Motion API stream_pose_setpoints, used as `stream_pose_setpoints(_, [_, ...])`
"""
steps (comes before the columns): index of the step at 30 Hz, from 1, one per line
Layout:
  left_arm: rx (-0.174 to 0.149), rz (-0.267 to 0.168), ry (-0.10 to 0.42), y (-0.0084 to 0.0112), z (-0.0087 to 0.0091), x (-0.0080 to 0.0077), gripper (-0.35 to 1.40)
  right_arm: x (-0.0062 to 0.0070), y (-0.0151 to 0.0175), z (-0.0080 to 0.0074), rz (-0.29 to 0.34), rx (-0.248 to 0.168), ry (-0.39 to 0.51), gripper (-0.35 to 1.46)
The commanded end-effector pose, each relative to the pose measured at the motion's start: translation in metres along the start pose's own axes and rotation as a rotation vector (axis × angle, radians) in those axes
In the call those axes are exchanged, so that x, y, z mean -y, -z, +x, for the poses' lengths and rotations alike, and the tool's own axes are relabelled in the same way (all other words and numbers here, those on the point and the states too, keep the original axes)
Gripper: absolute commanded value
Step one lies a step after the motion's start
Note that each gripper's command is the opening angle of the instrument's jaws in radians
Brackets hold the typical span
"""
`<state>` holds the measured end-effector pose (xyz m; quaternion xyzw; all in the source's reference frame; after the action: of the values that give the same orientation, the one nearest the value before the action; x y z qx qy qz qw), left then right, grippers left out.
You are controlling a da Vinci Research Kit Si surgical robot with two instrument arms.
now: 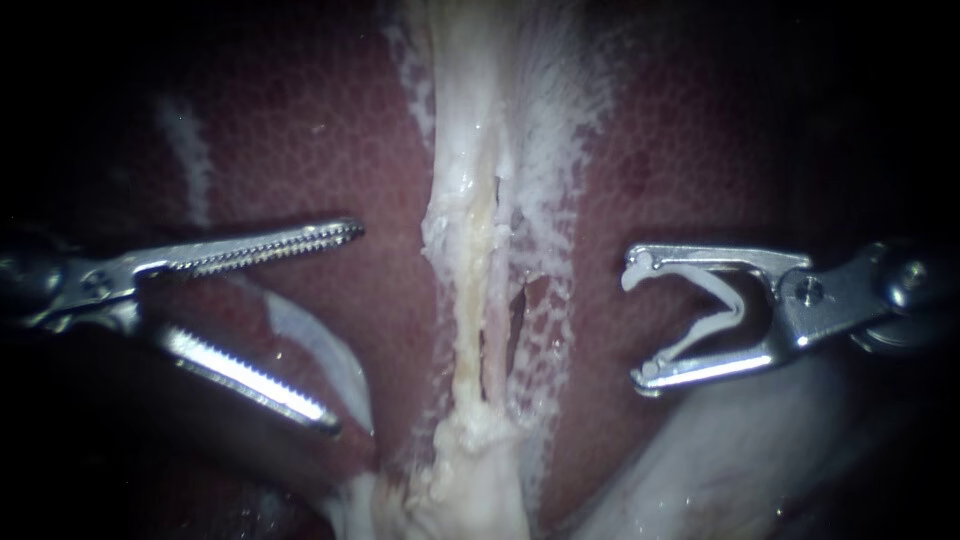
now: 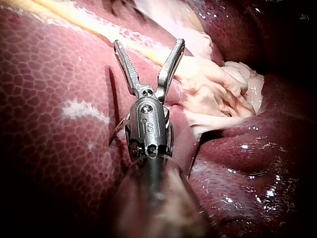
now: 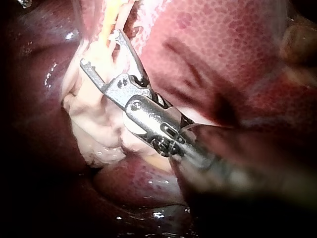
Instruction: Grabbing gallbladder
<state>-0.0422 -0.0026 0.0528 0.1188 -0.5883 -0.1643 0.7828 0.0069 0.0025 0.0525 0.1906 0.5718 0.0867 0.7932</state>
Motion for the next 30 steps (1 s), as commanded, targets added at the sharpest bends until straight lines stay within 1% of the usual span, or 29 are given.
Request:
stream_pose_setpoints(1, [0.000,0.000,0.000,0.0000,0.0000,0.0000,1.10,0.0000,0.0000,0.0000,0.000,0.000,0.000,0.60])
stream_pose_setpoints(7, [0.000,0.001,0.001,0.0000,-0.0002,-0.0001,1.08,0.0000,0.0000,0.0000,0.000,0.000,0.000,0.60])
stream_pose_setpoints(10, [0.002,0.001,0.044,0.0000,-0.0005,-0.0003,1.01,0.0000,0.0000,0.0000,0.000,0.000,0.000,0.60])
stream_pose_setpoints(13, [0.000,-0.018,0.081,-0.0003,-0.0007,-0.0004,0.98,0.0000,0.0000,0.0000,0.000,0.000,0.000,0.60])
stream_pose_setpoints(15, [0.004,-0.023,0.111,-0.0006,-0.0008,-0.0005,0.93,0.0000,0.0001,0.0000,0.000,0.000,0.000,0.60])
stream_pose_setpoints(16, [0.004,-0.024,0.117,-0.0009,-0.0008,-0.0006,0.91,0.0000,0.0001,0.0000,0.000,0.000,0.000,0.60])
stream_pose_setpoints(19, [0.005,-0.032,0.160,-0.0018,-0.0010,-0.0008,0.89,0.0000,0.0001,0.0000,0.000,0.000,0.000,0.60])
stream_pose_setpoints(23, [-0.001,-0.038,0.185,-0.0031,-0.0012,-0.0012,0.86,0.0000,0.0001,0.0000,0.000,0.000,0.000,0.60])
stream_pose_setpoints(27, [-0.004,-0.043,0.193,-0.0045,-0.0012,-0.0018,0.86,0.0000,0.0001,0.0000,0.000,0.000,0.000,0.60])
stream_pose_setpoints(30, [-0.010,-0.052,0.192,-0.0050,-0.0006,-0.0026,0.86,0.0000,0.0000,0.0000,0.000,0.000,0.000,0.60])
